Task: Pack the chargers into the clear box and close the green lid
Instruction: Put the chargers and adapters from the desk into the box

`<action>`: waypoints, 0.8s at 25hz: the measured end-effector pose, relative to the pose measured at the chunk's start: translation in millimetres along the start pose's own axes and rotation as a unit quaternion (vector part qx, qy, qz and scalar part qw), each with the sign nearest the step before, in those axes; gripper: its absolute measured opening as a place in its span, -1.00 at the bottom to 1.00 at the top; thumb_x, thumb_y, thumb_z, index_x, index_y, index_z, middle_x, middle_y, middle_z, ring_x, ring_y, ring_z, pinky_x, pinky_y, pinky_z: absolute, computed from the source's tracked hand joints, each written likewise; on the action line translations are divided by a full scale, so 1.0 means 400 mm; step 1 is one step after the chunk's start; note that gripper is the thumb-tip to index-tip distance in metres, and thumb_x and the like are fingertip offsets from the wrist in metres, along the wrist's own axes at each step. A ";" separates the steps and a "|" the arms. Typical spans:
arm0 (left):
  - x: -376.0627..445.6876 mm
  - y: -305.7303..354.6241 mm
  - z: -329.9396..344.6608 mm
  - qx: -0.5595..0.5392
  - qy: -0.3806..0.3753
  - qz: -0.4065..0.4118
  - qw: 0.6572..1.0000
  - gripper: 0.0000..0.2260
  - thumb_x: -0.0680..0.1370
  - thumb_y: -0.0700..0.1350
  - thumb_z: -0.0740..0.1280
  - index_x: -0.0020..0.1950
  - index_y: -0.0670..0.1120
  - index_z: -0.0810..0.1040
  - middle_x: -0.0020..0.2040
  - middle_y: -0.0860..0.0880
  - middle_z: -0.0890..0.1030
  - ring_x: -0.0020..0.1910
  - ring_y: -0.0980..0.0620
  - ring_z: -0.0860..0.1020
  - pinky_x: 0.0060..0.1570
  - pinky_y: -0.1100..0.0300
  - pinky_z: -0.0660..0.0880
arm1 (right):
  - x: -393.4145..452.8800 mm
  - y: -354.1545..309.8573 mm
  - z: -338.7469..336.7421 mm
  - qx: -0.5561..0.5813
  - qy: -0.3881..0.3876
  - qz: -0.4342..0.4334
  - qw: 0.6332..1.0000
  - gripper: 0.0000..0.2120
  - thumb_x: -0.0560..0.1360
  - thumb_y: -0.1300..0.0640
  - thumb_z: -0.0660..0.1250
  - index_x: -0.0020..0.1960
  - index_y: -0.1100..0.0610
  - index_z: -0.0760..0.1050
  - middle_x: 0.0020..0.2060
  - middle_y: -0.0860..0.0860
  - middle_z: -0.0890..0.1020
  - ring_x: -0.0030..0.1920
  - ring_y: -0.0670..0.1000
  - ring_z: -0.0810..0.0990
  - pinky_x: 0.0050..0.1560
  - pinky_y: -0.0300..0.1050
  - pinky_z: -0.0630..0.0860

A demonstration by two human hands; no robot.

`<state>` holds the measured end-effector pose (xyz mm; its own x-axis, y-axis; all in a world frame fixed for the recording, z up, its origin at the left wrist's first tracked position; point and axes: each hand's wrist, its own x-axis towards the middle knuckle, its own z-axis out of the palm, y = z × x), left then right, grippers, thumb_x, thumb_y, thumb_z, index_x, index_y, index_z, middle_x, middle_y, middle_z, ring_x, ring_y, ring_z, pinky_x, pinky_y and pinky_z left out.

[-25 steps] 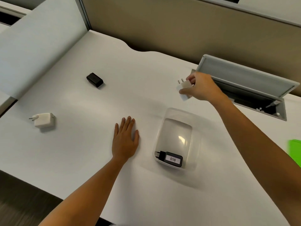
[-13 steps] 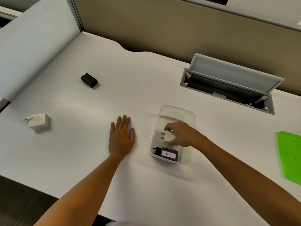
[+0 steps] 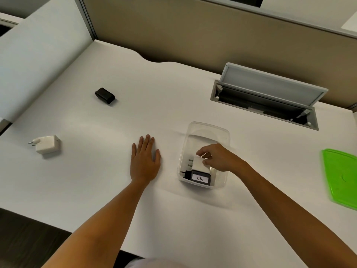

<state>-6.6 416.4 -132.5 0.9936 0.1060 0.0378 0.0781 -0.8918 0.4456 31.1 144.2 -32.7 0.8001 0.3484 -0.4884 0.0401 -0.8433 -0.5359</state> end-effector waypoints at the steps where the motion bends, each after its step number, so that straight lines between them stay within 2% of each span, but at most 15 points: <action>1: -0.001 0.002 -0.001 0.000 0.000 0.002 1.000 -0.49 0.65 0.05 0.09 0.59 -0.07 0.20 0.60 -0.03 0.19 0.60 0.00 0.06 0.58 -0.04 -0.03 | -0.006 0.006 -0.001 -0.002 0.016 -0.006 1.000 -0.63 0.50 0.25 0.40 0.30 0.13 0.55 0.23 0.05 0.62 0.20 -0.02 0.60 0.27 -0.08 0.53; 2: -0.002 0.002 -0.004 0.001 -0.001 0.004 1.000 -0.49 0.65 0.05 0.09 0.59 -0.08 0.20 0.60 -0.04 0.19 0.60 -0.01 0.06 0.58 -0.04 -0.03 | -0.013 0.010 -0.003 0.011 0.045 -0.018 0.999 -0.65 0.51 0.22 0.40 0.29 0.13 0.56 0.22 0.03 0.63 0.19 -0.03 0.60 0.28 -0.10 0.52; 4: -0.002 0.006 -0.007 0.000 -0.009 0.007 1.000 -0.48 0.65 0.06 0.08 0.59 -0.08 0.20 0.61 -0.04 0.19 0.60 -0.01 0.05 0.58 -0.04 -0.04 | -0.034 0.020 -0.014 0.092 0.151 -0.046 0.983 -0.73 0.51 0.21 0.40 0.21 0.10 0.60 0.15 -0.01 0.66 0.11 -0.10 0.63 0.22 -0.19 0.54; 7: -0.001 0.002 -0.021 -0.004 -0.024 0.012 1.000 -0.49 0.65 0.04 0.08 0.59 -0.09 0.20 0.61 -0.05 0.18 0.61 -0.01 0.04 0.58 -0.02 -0.06 | -0.084 0.051 -0.018 0.181 0.367 -0.043 0.912 -0.82 0.53 0.23 0.36 0.09 0.06 0.63 0.01 -0.10 0.68 -0.04 -0.16 0.65 -0.02 -0.47 0.51; 10: -0.009 -0.010 -0.040 -0.082 -0.035 0.014 0.996 -0.53 0.65 -0.03 0.17 0.55 -0.12 0.27 0.58 -0.07 0.24 0.59 -0.02 0.12 0.57 0.07 -0.02 | -0.133 0.114 0.014 0.214 0.479 0.033 0.850 -0.84 0.55 0.22 0.31 0.08 0.08 0.62 0.00 -0.05 0.68 -0.03 -0.03 0.63 -0.12 -0.55 0.46; 12: -0.015 -0.035 -0.070 -0.181 -0.007 -0.022 0.983 -0.57 0.64 -0.07 0.22 0.50 -0.13 0.34 0.52 -0.08 0.34 0.51 -0.03 0.29 0.47 0.18 0.19 | -0.151 0.163 0.048 0.243 0.487 0.088 0.834 -0.83 0.55 0.23 0.30 0.09 0.13 0.61 0.04 0.03 0.69 0.01 0.03 0.62 -0.09 -0.59 0.42; 13: -0.013 -0.061 -0.089 -0.204 0.028 -0.044 0.978 -0.59 0.63 -0.09 0.24 0.47 -0.14 0.38 0.48 -0.10 0.38 0.46 -0.06 0.36 0.42 0.17 0.29 | -0.156 0.184 0.070 0.241 0.476 0.106 0.839 -0.82 0.55 0.25 0.29 0.10 0.16 0.61 0.05 0.08 0.68 0.01 0.04 0.62 -0.09 -0.61 0.40; 15: -0.003 -0.131 -0.137 -0.184 0.104 -0.091 0.973 -0.62 0.61 -0.11 0.25 0.42 -0.15 0.42 0.41 -0.13 0.43 0.40 -0.11 0.42 0.36 0.00 0.40 | -0.162 0.217 0.114 0.221 0.443 0.124 0.860 -0.81 0.55 0.29 0.30 0.12 0.22 0.61 0.07 0.13 0.68 0.05 0.09 0.62 -0.08 -0.55 0.41; 17: 0.012 -0.219 -0.196 -0.163 0.163 -0.143 0.963 -0.64 0.59 -0.11 0.25 0.38 -0.12 0.43 0.36 -0.10 0.46 0.34 -0.11 0.46 0.25 -0.07 0.47 | -0.161 0.230 0.148 0.212 0.425 0.128 0.871 -0.82 0.55 0.27 0.31 0.12 0.22 0.61 0.08 0.12 0.67 0.08 0.12 0.62 -0.04 -0.40 0.40; 19: 0.029 -0.302 -0.258 -0.135 0.207 -0.186 0.951 -0.63 0.57 -0.10 0.23 0.37 -0.10 0.42 0.34 -0.07 0.46 0.34 -0.10 0.45 0.24 -0.08 0.47 | -0.155 0.231 0.168 0.211 0.434 0.128 0.866 -0.82 0.54 0.27 0.32 0.11 0.21 0.62 0.07 0.13 0.67 0.07 0.15 0.62 -0.03 -0.42 0.40; 20: 0.040 -0.342 -0.283 -0.094 0.216 -0.203 0.950 -0.61 0.54 -0.13 0.23 0.37 -0.12 0.41 0.35 -0.09 0.45 0.38 -0.12 0.39 0.32 -0.12 0.41 | -0.152 0.231 0.175 0.205 0.443 0.128 0.863 -0.82 0.54 0.29 0.31 0.11 0.22 0.62 0.07 0.14 0.66 0.06 0.17 0.61 -0.04 -0.48 0.40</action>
<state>-10.7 589.7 -91.7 0.7549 0.6324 0.1741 0.3921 -0.6478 0.6531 -55.8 73.8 -100.9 0.9022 -0.4313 -0.0049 -0.2756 -0.5675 -0.7759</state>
